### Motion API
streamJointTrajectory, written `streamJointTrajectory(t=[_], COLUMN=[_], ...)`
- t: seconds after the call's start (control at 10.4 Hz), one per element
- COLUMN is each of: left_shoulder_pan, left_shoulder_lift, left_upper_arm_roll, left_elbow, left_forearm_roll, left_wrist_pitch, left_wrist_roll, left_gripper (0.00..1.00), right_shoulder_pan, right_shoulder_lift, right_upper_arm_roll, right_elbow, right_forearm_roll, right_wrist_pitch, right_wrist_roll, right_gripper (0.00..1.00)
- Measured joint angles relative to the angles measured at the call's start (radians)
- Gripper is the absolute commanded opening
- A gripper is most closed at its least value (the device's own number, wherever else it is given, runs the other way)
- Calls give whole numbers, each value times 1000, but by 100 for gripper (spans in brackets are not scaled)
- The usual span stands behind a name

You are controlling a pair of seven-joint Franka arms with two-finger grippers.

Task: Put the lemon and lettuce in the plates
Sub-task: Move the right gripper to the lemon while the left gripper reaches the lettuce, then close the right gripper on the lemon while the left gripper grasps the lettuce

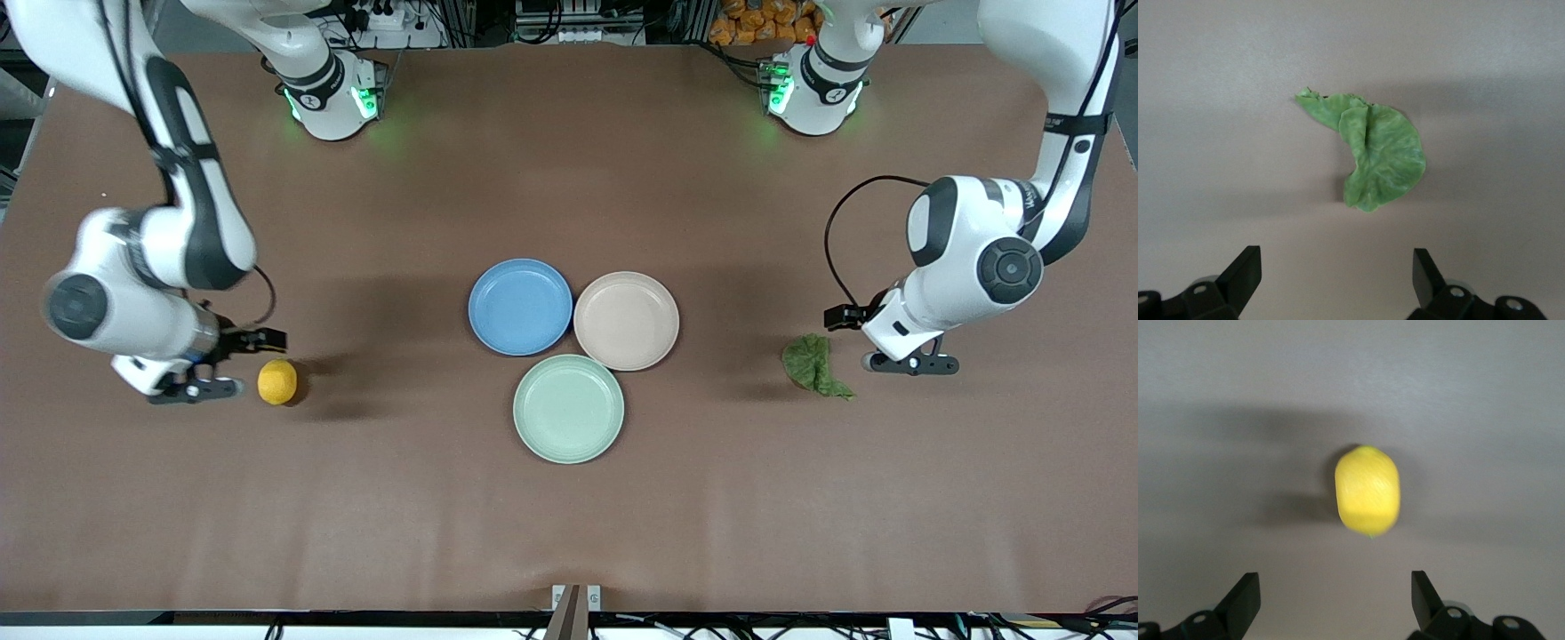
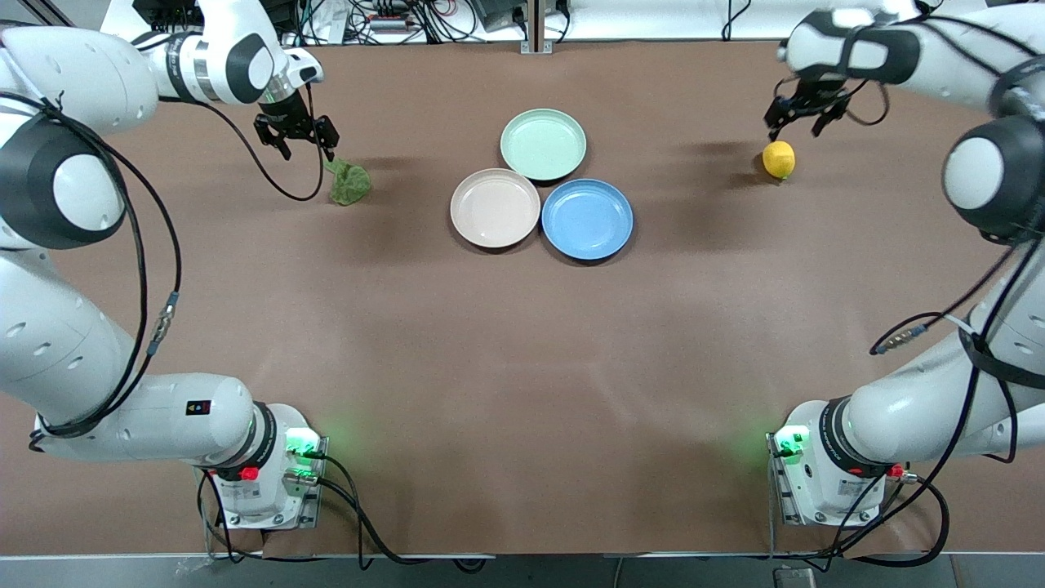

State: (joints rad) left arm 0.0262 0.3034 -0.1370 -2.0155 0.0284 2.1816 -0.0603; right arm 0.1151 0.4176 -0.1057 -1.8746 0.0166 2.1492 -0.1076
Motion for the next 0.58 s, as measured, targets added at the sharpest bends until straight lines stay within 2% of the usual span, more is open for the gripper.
streamJointTrajectory(t=[0.58], left_shoulder_pan=[0], left_shoulder_lift=[104], left_upper_arm_roll=[0], left_elbow=[-1], left_forearm_roll=[0], left_wrist_pitch=[108], left_wrist_roll=[0], left_gripper=[100], right_shoulder_pan=[-9], right_shoulder_lift=[73], right_upper_arm_roll=[-6], right_elbow=[-23], right_forearm_roll=[0], right_wrist_pitch=[152], right_wrist_roll=[1], right_gripper=[100])
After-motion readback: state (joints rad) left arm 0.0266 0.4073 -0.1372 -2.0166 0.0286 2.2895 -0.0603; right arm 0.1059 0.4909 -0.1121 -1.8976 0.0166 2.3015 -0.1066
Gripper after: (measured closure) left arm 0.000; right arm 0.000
